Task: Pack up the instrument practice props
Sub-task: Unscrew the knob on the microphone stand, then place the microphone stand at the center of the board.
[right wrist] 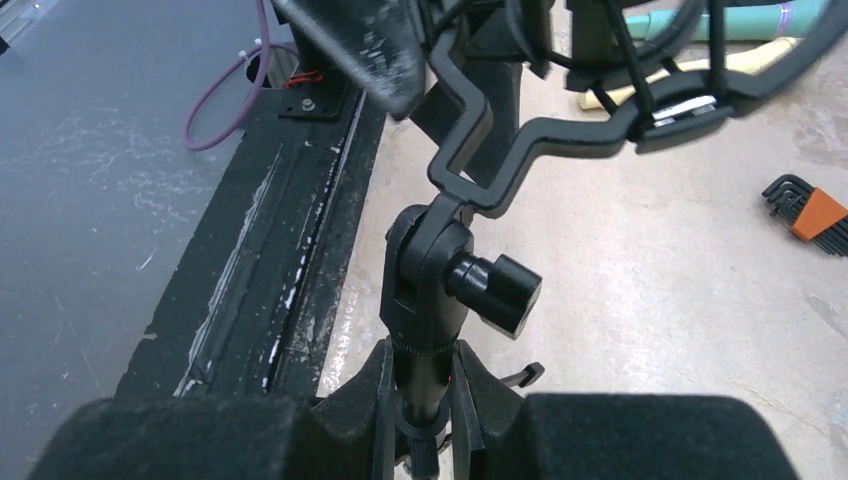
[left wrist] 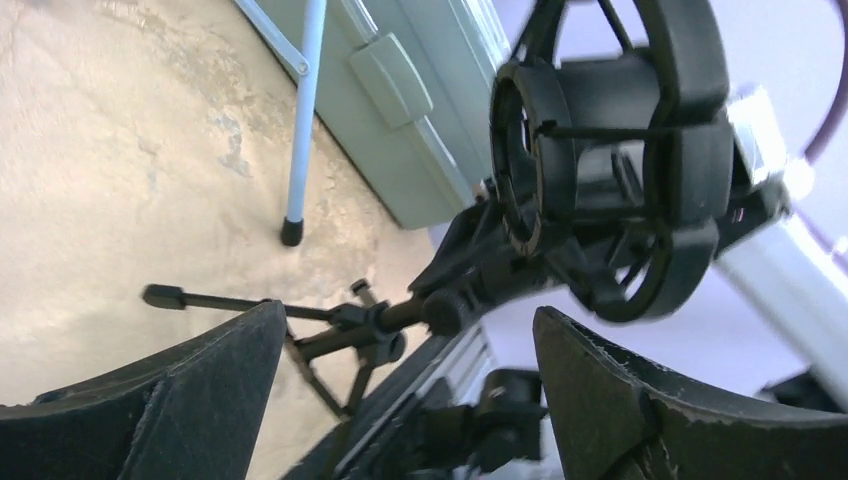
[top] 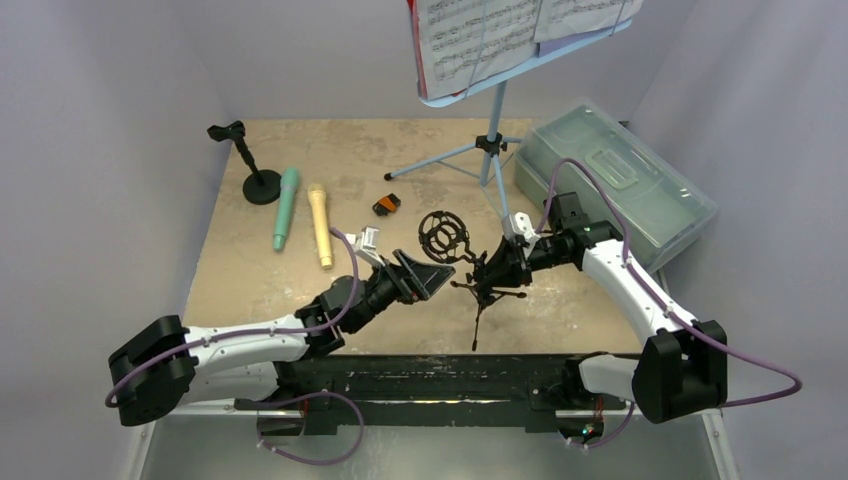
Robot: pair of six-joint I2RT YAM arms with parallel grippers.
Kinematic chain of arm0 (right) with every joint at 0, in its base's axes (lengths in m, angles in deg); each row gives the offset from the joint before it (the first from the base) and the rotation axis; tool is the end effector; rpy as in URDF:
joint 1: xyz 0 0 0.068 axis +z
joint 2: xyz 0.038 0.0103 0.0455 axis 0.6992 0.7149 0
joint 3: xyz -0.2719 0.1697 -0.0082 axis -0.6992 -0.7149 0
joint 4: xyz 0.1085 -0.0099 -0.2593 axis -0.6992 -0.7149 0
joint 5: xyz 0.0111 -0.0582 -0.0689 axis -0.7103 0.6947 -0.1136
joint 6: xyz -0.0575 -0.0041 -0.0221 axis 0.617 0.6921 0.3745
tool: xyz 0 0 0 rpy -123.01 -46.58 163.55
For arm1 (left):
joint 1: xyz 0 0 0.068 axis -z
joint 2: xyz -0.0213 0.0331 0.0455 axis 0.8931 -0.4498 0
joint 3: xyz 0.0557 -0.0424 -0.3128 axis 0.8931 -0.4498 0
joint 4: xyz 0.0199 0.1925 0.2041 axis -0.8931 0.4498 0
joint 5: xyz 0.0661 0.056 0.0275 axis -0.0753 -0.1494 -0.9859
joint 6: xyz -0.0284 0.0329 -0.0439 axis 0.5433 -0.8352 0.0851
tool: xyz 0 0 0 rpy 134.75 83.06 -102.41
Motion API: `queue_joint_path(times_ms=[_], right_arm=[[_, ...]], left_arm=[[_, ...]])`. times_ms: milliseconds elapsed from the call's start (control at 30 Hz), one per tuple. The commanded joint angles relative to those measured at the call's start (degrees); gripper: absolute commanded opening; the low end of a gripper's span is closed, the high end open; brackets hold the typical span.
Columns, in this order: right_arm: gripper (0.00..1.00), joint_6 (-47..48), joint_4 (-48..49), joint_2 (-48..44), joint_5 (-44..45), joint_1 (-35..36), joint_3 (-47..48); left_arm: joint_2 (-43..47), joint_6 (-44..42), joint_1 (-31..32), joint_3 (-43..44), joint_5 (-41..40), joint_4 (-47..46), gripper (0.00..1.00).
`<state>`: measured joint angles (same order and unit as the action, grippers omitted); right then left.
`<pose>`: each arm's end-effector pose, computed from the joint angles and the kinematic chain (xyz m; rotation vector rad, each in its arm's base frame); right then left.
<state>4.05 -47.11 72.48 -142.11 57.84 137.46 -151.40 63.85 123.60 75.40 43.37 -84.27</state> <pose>0.2077 0.0960 0.2976 -1.4703 1.3541 1.1805 0.1311 -0.2039 0.2653 -0.3548 1.7781 -1.4614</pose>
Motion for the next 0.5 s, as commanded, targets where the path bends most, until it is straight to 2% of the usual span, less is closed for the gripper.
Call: queue_joint_path(times_ms=[0, 100, 200, 333, 467], right_arm=[[0.00, 0.6, 0.2, -0.5, -3.0, -0.1, 1.5], [0.00, 0.7, 0.2, -0.4, -3.0, 0.0, 1.5], [0.00, 0.6, 0.2, -0.4, -3.0, -0.1, 1.4], [0.00, 0.5, 0.4, -0.2, -3.1, 0.0, 1.3], [0.00, 0.4, 0.4, 0.0, -3.0, 0.0, 1.2]], left_arm=[[3.3, -22.0, -0.2, -6.2, 8.7, -8.1, 0.94], [3.2, -26.7, -0.2, -11.9, 14.1, -20.5, 0.94], [2.0, -30.1, -0.2, -15.5, 16.4, -28.3, 0.93], [-1.1, -34.8, -0.2, -15.8, 18.8, -32.5, 0.91], [-5.6, -41.4, 0.2, -12.2, 20.7, -34.7, 0.90]])
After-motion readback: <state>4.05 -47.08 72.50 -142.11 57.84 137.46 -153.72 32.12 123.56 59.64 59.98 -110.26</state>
